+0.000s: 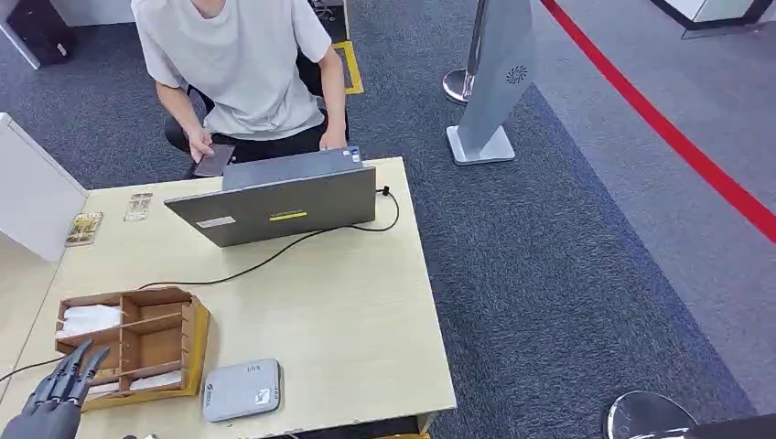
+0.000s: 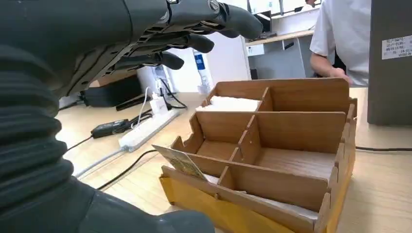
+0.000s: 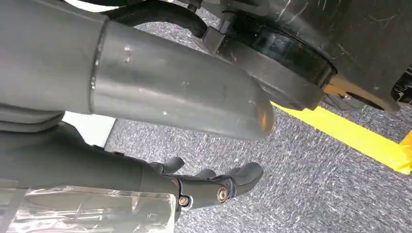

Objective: Pass the card to the sensor for recognition and then transmit it.

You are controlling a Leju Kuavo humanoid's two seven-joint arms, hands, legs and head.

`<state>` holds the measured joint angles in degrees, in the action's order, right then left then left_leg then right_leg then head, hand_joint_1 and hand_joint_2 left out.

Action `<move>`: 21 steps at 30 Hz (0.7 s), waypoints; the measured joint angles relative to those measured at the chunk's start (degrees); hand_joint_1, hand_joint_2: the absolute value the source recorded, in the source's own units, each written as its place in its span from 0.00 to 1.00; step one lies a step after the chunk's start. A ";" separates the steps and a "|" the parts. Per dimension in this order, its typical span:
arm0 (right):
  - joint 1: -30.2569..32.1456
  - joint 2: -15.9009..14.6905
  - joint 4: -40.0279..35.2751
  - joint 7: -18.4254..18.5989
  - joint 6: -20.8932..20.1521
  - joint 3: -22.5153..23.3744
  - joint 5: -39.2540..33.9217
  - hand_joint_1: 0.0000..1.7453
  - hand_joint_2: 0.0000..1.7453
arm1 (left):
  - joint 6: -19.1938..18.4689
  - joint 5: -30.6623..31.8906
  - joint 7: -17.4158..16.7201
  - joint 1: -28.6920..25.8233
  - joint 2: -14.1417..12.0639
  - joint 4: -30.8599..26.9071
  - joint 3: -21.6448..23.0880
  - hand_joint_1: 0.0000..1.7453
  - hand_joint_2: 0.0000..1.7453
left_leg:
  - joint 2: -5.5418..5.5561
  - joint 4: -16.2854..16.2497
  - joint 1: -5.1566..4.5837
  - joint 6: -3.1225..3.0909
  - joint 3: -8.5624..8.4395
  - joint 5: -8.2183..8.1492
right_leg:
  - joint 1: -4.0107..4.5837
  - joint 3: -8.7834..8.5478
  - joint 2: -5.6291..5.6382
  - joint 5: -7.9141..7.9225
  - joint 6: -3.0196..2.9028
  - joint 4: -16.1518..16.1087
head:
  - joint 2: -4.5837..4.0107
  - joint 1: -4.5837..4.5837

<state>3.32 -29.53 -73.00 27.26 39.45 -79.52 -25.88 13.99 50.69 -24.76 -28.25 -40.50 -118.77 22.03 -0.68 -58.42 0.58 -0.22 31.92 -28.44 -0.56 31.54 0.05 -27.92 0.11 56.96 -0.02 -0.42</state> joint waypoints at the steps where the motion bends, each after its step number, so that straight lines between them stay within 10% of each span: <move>1: -0.02 0.00 0.00 0.00 0.00 0.00 0.00 0.00 0.00 | 0.00 0.04 -0.24 -0.03 -0.02 0.00 0.00 0.00 1.00 | 0.00 0.00 0.00 0.00 0.00 0.00 | 0.00 0.00 0.00 0.00 0.00 0.00 | 0.00 0.00; 14: -0.20 0.02 0.00 0.13 0.00 -0.04 0.15 0.00 0.00 | -0.09 1.75 -3.07 -0.51 -0.03 0.02 -0.09 0.00 1.00 | 0.00 0.00 0.00 0.00 0.01 0.00 | 0.00 -0.03 0.00 0.00 0.00 0.00 | 0.00 0.02; 16: -0.69 0.07 0.18 0.66 -0.15 -0.64 0.53 0.00 0.00 | 0.18 5.91 -8.73 -1.20 1.62 0.83 -2.02 0.00 1.00 | -0.05 0.00 -0.02 0.00 -0.03 0.00 | 0.00 -0.02 0.03 0.01 0.00 0.00 | 0.00 -0.02; 21: -1.93 0.20 0.35 1.95 -0.42 -1.55 0.66 0.00 0.00 | 0.63 7.50 -7.68 -1.61 5.29 4.81 -7.32 0.00 1.00 | 0.04 0.00 0.02 0.01 -0.02 0.01 | 0.00 -0.03 -0.05 0.00 0.00 0.00 | 0.00 0.00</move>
<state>1.38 -29.33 -72.65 29.20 39.04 -81.07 -25.22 14.62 58.18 -32.44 -29.85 -35.22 -113.96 14.71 -0.64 -58.43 0.60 -0.21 31.90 -28.43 -0.56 31.51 0.00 -27.92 0.10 56.96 -0.02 -0.42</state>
